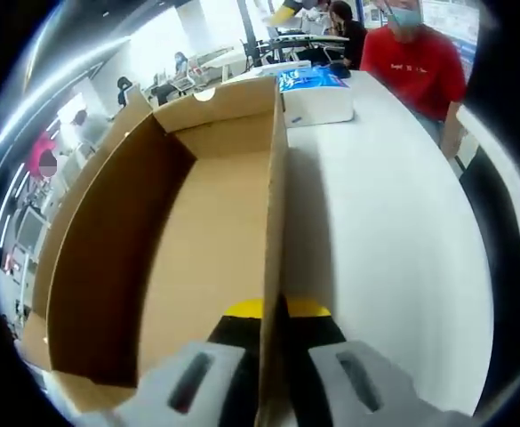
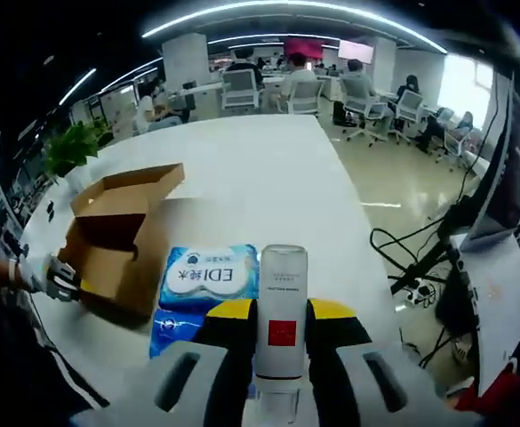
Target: Operate the shoe box by opening the lid, removing the specified soft item, and placing it in the target area until the item is outside and the box remains undamaged.
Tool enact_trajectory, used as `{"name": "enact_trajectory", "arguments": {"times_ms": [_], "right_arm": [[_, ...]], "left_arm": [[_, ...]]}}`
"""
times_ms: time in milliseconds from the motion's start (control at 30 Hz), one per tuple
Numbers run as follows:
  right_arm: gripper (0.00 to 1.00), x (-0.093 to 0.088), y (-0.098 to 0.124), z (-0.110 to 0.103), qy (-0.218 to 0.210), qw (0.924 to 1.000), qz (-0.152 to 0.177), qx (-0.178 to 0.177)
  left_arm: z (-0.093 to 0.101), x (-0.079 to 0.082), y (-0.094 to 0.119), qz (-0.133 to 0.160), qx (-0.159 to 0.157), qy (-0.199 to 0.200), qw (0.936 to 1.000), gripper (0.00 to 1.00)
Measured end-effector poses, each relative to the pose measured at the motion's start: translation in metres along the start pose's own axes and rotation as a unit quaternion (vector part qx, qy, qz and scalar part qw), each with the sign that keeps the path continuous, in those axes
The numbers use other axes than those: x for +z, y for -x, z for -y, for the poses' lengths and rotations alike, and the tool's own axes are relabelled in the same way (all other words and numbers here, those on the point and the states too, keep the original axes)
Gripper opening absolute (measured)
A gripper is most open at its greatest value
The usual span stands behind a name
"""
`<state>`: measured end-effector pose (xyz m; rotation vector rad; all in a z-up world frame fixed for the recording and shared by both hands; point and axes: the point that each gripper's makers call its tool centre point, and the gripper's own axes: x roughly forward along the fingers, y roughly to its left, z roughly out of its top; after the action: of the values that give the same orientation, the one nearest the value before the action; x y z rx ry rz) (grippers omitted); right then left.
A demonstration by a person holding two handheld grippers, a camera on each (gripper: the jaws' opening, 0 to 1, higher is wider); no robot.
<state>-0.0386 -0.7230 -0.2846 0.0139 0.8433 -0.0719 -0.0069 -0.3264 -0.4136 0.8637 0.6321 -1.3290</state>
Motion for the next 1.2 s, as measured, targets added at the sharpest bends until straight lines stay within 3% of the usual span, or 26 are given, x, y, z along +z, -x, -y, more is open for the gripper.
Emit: {"name": "enact_trajectory", "arguments": {"times_ms": [167,333,433,500,633,1033,1200], "right_arm": [[0.21,-0.017,-0.025,0.018,0.010,0.9992,-0.038,0.009],[0.21,-0.032,-0.046,0.019,0.035,0.9969,-0.068,0.021],[0.21,-0.033,-0.062,0.027,0.019,0.9964,-0.078,0.025],[0.21,-0.042,-0.062,0.026,0.023,0.9957,-0.087,0.024],[0.21,-0.044,-0.065,0.029,0.023,0.9949,-0.095,0.024],[0.21,-0.066,-0.092,0.030,0.018,0.9902,-0.132,0.041],[0.21,-0.067,-0.095,0.028,0.019,0.9894,-0.136,0.046]], "left_arm": [[0.000,0.001,0.000,0.000,0.001,0.001,1.0000,0.03],[0.001,0.002,0.002,0.000,0.005,0.006,1.0000,0.03],[0.001,0.002,0.002,0.000,0.005,0.008,1.0000,0.03],[0.001,0.002,0.002,0.000,0.004,0.006,1.0000,0.03],[0.000,0.001,0.002,-0.001,0.000,0.006,1.0000,0.03],[0.001,0.001,0.002,-0.001,0.001,0.012,0.9999,0.03],[0.001,0.001,0.002,-0.001,0.003,0.014,0.9999,0.03]]}}
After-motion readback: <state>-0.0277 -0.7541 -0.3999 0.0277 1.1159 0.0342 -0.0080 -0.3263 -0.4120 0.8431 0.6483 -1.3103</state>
